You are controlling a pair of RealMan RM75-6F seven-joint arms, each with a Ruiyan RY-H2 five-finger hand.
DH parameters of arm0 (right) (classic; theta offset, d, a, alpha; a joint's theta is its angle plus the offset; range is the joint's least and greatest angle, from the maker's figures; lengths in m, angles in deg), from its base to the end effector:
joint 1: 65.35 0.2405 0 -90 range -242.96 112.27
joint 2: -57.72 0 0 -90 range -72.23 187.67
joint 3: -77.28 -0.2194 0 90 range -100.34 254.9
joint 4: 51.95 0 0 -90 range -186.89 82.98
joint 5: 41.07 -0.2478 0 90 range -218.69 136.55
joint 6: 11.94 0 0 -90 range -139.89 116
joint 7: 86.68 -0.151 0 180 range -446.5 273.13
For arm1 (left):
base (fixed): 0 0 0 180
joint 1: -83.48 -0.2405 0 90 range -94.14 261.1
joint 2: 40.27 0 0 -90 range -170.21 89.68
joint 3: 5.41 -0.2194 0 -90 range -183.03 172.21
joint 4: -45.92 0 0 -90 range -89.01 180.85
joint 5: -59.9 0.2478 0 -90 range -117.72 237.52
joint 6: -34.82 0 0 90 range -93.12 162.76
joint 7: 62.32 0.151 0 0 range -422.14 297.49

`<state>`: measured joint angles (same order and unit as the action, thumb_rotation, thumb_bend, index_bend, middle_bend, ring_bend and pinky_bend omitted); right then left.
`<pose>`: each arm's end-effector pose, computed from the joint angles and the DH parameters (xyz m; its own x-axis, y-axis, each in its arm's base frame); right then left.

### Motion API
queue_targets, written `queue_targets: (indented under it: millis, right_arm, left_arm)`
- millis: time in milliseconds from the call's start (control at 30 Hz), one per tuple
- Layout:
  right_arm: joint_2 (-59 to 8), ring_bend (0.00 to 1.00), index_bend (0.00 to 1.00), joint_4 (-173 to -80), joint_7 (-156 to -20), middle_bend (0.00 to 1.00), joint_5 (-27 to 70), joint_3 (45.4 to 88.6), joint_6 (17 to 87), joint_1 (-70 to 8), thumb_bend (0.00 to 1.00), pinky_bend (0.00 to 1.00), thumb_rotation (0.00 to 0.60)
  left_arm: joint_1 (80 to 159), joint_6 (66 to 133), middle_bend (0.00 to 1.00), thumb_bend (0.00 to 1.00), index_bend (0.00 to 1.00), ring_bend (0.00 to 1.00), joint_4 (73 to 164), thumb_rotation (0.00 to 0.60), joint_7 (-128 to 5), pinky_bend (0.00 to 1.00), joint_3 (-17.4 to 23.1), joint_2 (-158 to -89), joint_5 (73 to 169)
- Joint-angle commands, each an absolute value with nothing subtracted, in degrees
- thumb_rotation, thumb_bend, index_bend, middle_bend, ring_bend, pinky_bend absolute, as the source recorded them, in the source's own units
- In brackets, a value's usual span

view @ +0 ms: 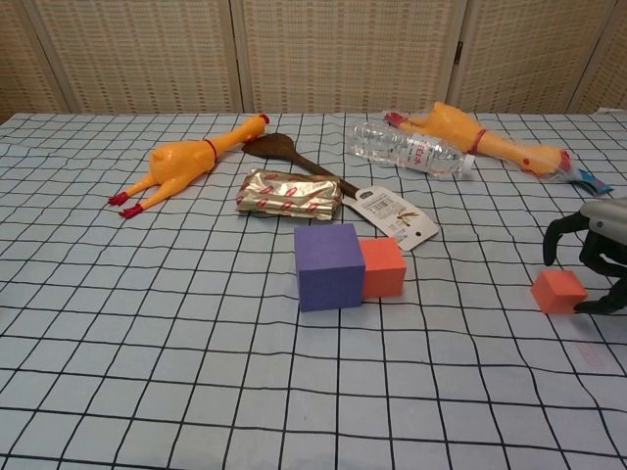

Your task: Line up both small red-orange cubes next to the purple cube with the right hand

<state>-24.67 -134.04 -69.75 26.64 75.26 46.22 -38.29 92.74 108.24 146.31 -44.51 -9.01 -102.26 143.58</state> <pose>-0.2539 -0.2755 -0.0286 0.5127 -0.3546 0.7819 -0.8579 -0.1757 0.4829 -0.2768 0.1722 0.0636 0.5791 0.2729 0.7682 0.8129 -0.1217 -0.5695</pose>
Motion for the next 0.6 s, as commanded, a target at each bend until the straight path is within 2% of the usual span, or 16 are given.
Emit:
queue_targets:
  millis: [33,133,400,600]
  right_arm:
    - [-25.4,0.92,0.42,-133.2,-70.5,0.89,26.6,75.0,45.6,-38.1,0.05,0.88,0.600]
    - [-26.1,0.92,0.46,-132.4,-71.2,0.89,27.3,74.9,45.6,-38.2,0.05,0.88,0.600]
    - [-27.8,0.92,0.68,-131.7,-75.1,0.89,30.6,73.8,49.0,-39.1,0.05,0.88,0.600]
    - [-27.6,0.92,0.71,-133.3,-76.4,0.89,31.6,72.9,49.8,-39.0,0.05,0.88,0.600]
  left_arm:
    - [92.8,108.2,0.12,0.43,0.05,0.11,146.3,0.600,-44.6,0.44,-9.0,-102.3,143.6]
    - [92.8,108.2,0.12,0.43,0.05,0.11,146.3,0.600,-44.6,0.44,-9.0,-102.2,143.5]
    - [92.8,108.1,0.12,0.43,0.05,0.11,146.3,0.600,-44.4,0.44,-9.0,-102.3,143.3]
    - [92.8,108.0,0.12,0.43,0.05,0.11,146.4,0.600,-44.3,0.44,-9.1,-102.3,143.4]
